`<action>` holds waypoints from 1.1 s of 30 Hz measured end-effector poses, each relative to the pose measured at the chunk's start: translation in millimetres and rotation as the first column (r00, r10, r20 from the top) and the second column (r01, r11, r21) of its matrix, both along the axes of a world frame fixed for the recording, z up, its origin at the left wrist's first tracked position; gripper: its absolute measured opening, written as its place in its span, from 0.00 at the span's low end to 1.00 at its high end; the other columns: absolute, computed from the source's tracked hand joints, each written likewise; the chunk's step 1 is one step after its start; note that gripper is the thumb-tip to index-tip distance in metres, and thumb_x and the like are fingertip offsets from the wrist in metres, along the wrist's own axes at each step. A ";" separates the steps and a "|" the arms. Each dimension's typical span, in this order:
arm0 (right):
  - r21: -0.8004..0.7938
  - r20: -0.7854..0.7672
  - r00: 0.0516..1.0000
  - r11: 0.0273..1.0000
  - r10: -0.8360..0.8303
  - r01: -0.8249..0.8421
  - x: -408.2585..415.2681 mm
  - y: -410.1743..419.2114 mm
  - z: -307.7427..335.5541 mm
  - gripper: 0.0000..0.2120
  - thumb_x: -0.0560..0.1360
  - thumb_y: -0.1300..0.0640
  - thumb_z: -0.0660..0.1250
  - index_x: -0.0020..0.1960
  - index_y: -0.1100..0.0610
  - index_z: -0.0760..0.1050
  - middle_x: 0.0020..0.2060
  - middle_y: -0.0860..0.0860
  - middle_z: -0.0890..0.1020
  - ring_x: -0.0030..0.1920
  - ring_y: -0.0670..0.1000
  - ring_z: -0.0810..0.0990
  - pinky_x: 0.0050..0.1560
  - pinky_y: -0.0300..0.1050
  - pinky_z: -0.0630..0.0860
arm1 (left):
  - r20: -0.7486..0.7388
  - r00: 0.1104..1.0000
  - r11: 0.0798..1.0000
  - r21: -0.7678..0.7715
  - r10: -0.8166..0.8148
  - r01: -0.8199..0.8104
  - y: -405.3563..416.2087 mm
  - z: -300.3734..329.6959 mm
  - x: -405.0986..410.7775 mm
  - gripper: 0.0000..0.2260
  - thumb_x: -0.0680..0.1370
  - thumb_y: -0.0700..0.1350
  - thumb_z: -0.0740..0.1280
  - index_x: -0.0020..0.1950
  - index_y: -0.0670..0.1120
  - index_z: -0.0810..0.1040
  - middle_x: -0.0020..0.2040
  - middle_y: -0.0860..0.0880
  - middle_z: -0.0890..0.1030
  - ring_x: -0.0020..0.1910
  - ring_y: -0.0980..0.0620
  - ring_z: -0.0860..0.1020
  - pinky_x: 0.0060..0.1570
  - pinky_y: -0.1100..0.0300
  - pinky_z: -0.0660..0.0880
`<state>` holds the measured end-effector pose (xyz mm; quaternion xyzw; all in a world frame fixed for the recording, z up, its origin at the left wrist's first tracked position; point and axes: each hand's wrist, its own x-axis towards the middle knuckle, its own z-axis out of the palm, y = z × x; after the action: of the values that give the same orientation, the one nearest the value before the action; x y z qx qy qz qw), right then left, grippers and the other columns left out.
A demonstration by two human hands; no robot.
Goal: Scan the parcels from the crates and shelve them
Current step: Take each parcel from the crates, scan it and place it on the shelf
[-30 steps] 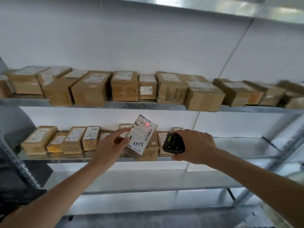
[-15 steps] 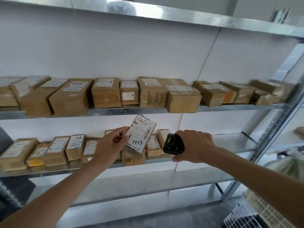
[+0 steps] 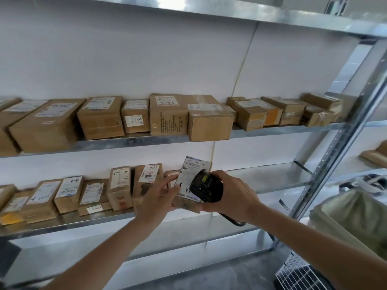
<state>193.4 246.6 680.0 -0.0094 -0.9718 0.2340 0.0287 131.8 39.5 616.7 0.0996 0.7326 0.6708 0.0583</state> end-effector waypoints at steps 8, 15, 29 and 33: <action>-0.021 -0.092 0.989 0.993 -0.119 0.118 -6.9 85.0 -38.2 0.37 0.64 0.38 0.79 0.69 0.40 0.69 0.54 0.38 0.83 0.50 0.45 0.80 0.43 0.40 0.74 | 0.144 0.985 0.995 0.054 -0.095 0.088 97.9 -20.6 -15.4 0.12 0.79 0.43 0.71 0.60 0.55 0.79 0.55 0.54 0.85 0.49 0.54 0.85 0.42 0.57 0.83; -0.078 -0.036 0.982 0.980 -0.185 0.182 -40.5 149.3 -73.4 0.40 0.56 0.34 0.72 0.67 0.37 0.70 0.49 0.37 0.83 0.50 0.44 0.81 0.51 0.50 0.82 | 0.066 0.977 0.972 -0.113 -0.200 0.207 150.4 -56.6 -46.4 0.26 0.71 0.43 0.80 0.65 0.55 0.77 0.56 0.55 0.85 0.53 0.55 0.85 0.50 0.60 0.81; -0.058 0.116 0.990 0.995 -0.077 0.084 -191.5 205.3 -203.0 0.37 0.60 0.44 0.77 0.68 0.40 0.72 0.49 0.37 0.81 0.48 0.41 0.78 0.42 0.34 0.70 | 0.083 0.990 0.954 -0.268 -0.118 0.136 208.8 -182.8 -168.8 0.25 0.70 0.40 0.80 0.61 0.60 0.77 0.51 0.64 0.84 0.52 0.61 0.84 0.51 0.61 0.82; -0.087 0.155 0.987 0.994 -0.052 0.066 -221.4 211.0 -243.9 0.37 0.61 0.46 0.78 0.69 0.41 0.72 0.50 0.39 0.81 0.50 0.41 0.78 0.46 0.34 0.72 | 0.110 0.991 0.950 -0.294 -0.078 0.108 215.8 -218.0 -190.2 0.28 0.69 0.48 0.80 0.66 0.59 0.76 0.56 0.62 0.83 0.55 0.63 0.82 0.56 0.57 0.80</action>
<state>-28.0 457.6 436.1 -0.0572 -0.9587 0.2760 -0.0391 -58.4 255.3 398.6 0.0914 0.8164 0.5528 0.1397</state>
